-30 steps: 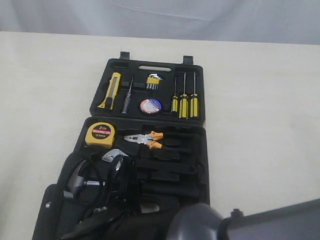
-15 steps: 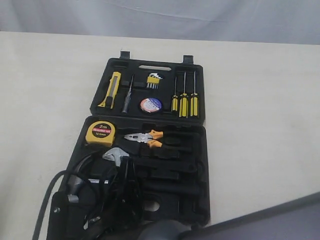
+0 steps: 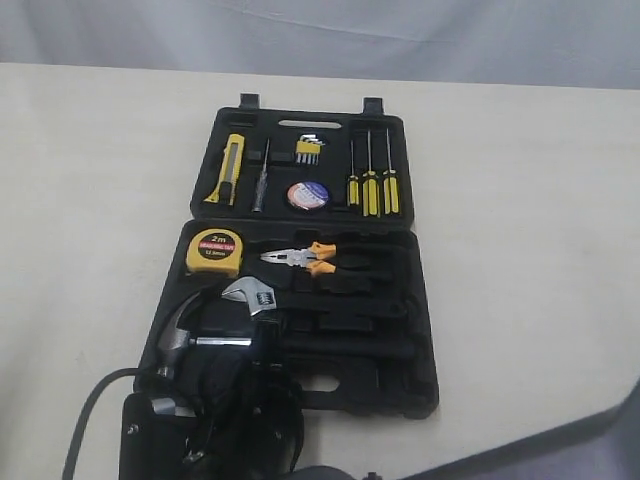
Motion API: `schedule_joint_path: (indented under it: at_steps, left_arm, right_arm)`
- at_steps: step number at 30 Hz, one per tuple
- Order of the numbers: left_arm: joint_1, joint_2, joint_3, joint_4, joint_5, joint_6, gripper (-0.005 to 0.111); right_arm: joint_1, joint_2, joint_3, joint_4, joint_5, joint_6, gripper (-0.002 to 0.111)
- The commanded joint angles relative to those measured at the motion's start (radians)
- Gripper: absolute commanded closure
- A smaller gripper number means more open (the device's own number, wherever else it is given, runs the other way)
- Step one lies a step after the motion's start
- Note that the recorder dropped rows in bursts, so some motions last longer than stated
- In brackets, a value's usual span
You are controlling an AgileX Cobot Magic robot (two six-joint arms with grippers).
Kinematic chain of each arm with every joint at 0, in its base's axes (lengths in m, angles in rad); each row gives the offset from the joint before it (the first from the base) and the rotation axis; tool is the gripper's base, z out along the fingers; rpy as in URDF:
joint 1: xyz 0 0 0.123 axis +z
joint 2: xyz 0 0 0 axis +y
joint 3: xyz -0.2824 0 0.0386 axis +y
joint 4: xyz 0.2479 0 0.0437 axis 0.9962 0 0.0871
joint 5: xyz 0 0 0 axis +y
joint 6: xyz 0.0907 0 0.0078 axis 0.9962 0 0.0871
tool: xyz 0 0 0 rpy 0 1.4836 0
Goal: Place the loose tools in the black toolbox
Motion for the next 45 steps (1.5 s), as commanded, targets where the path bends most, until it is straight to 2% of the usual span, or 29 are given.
schedule_joint_path:
  at_steps: [1, 15, 22, 24, 30, 40, 45]
  left_arm:
    - [-0.006, 0.004, -0.005, -0.008, 0.003, 0.000, 0.107]
    - [-0.006, 0.004, -0.005, -0.008, 0.003, 0.000, 0.107]
    - [-0.006, 0.004, -0.005, -0.008, 0.003, 0.000, 0.107]
    - [-0.006, 0.004, -0.005, -0.008, 0.003, 0.000, 0.107]
    - [-0.006, 0.004, -0.005, -0.008, 0.003, 0.000, 0.107]
    - [-0.006, 0.004, -0.005, -0.008, 0.003, 0.000, 0.107]
    - [-0.006, 0.004, -0.005, -0.008, 0.003, 0.000, 0.107]
  right_arm:
    - [0.029, -0.080, 0.003, 0.048, 0.084, -0.027, 0.108]
    - [0.035, -0.387, -0.007, 0.288, 0.167, -0.289, 0.108]
    - [0.031, -0.502, -0.142, 0.320, 0.239, -0.481, 0.109]
    - [-0.002, -0.511, -0.198, 0.343, 0.259, -0.527, 0.109]
    - [-0.204, -0.509, -0.332, 0.547, 0.228, -0.843, 0.109]
    - [-0.720, -0.411, -0.436, 1.002, 0.172, -1.558, 0.109]
    - [-0.895, -0.252, -0.509, 1.051, 0.119, -1.745, 0.109]
